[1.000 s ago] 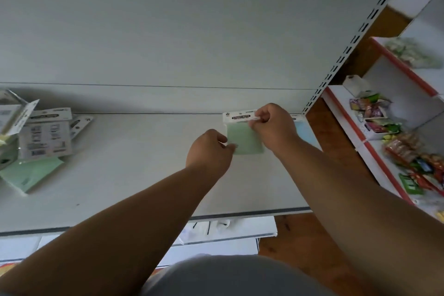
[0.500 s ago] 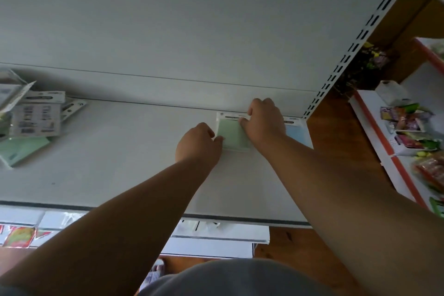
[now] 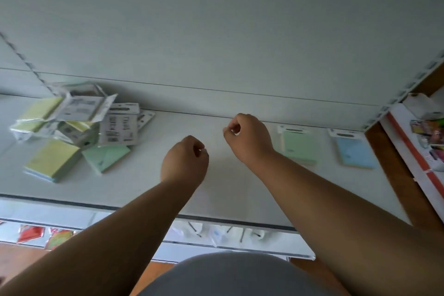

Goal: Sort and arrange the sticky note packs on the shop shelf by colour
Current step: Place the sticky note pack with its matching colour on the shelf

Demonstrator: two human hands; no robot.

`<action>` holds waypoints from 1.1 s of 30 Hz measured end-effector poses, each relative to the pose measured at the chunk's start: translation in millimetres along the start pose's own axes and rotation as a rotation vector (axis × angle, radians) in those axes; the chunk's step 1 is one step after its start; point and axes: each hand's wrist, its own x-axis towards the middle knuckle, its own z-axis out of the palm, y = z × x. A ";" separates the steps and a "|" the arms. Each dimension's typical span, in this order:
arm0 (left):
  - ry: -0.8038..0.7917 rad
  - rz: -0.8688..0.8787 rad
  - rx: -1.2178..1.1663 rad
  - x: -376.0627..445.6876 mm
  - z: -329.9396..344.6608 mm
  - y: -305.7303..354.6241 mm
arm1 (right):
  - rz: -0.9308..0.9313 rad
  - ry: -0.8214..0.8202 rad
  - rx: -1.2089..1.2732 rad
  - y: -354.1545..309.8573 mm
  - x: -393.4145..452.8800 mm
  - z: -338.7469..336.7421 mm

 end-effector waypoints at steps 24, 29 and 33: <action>-0.043 0.108 -0.136 66.4 -126.9 -138.9 | 0.389 -0.278 0.871 -181.2 13.5 125.7; -0.089 -0.190 -0.594 59.9 -111.1 -121.4 | 0.371 -0.057 0.431 -139.2 5.9 106.7; -0.203 -0.239 -0.744 50.7 -89.4 -100.3 | 0.524 -0.062 0.515 -107.4 -4.4 81.9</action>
